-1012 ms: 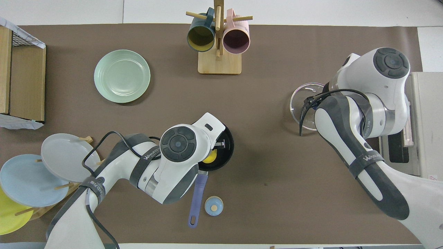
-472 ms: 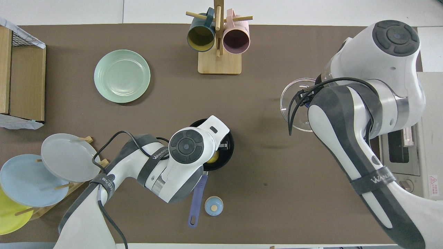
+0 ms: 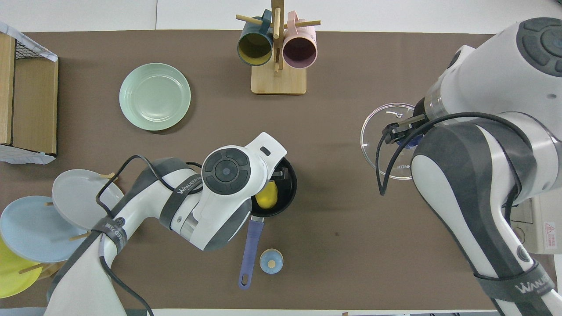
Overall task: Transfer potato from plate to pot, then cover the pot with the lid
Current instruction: 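Release the potato into the pan and withdraw the left gripper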
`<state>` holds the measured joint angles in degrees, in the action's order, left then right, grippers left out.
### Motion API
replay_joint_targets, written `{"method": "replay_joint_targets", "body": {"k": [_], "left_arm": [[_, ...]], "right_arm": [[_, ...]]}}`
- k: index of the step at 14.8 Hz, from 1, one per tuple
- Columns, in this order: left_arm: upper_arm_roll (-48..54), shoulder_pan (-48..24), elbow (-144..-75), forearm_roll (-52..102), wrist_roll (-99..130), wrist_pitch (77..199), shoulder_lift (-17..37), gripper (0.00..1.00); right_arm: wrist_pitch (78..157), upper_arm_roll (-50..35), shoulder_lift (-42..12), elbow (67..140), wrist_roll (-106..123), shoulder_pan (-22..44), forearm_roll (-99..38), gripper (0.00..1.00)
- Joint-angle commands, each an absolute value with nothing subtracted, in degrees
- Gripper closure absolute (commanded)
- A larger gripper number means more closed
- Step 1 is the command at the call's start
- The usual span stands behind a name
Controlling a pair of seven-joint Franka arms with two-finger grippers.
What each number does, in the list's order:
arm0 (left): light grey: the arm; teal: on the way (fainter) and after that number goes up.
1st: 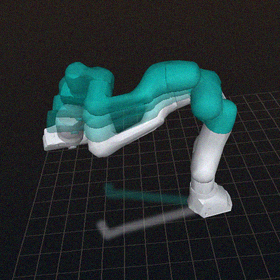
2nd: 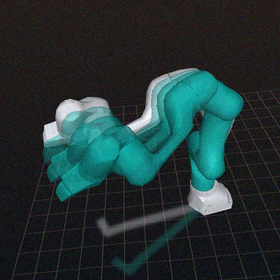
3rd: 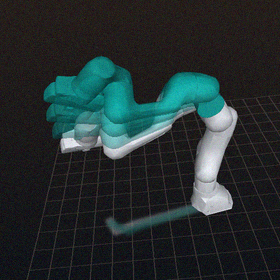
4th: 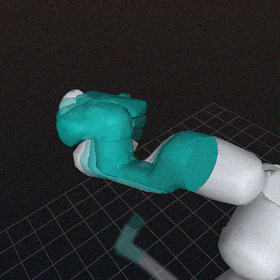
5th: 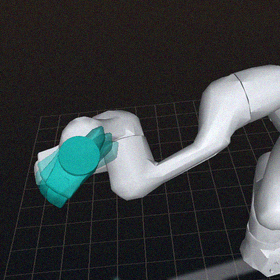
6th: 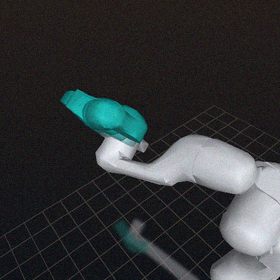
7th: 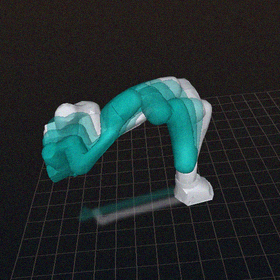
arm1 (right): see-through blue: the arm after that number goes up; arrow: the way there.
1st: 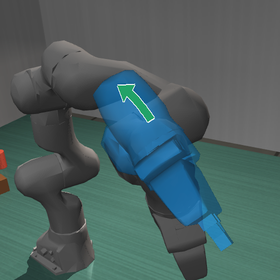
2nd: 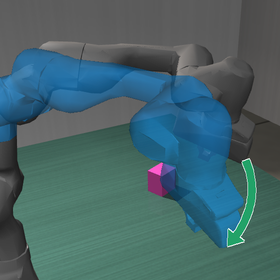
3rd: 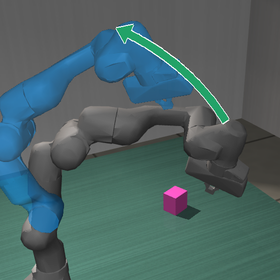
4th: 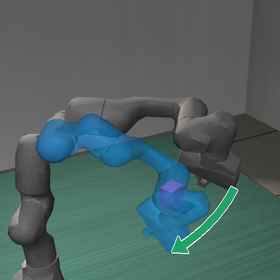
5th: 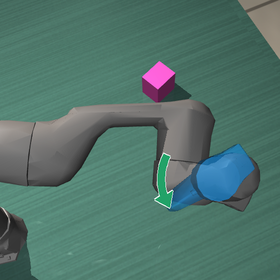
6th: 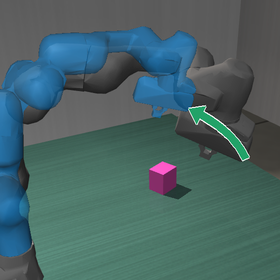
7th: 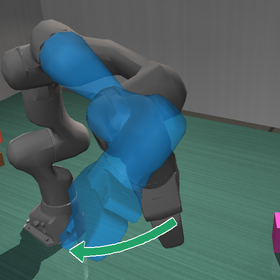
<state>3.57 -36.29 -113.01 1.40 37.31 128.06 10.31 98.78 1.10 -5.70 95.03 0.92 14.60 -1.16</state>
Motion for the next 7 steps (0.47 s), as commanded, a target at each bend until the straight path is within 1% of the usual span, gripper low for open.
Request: {"method": "replay_joint_targets", "body": {"k": [1, 2, 4, 7], "left_arm": [[3.60, -31.83, -106.37, 0.53, 33.50, 117.89, 6.69, 0.00], [3.52, -29.99, -103.56, 0.53, 32.53, 114.56, 5.37, 0.00], [3.51, -24.64, -98.98, 0.61, 27.63, 108.49, 2.65, 0.00], [3.34, -16.55, -95.72, 0.62, 16.48, 100.83, -0.78, 0.00]], "right_arm": [[98.52, 0.88, -4.22, 95.97, -1.13, 14.41, -1.76, 1.00], [99.57, 0.79, -4.13, 96.41, -2.88, 14.85, -1.84, 1.00], [102.29, 0.53, -4.57, 96.77, -7.18, 18.88, -1.85, 1.00], [106.25, 0.44, -7.37, 95.63, -18.60, 25.99, -1.85, 1.00]]}}
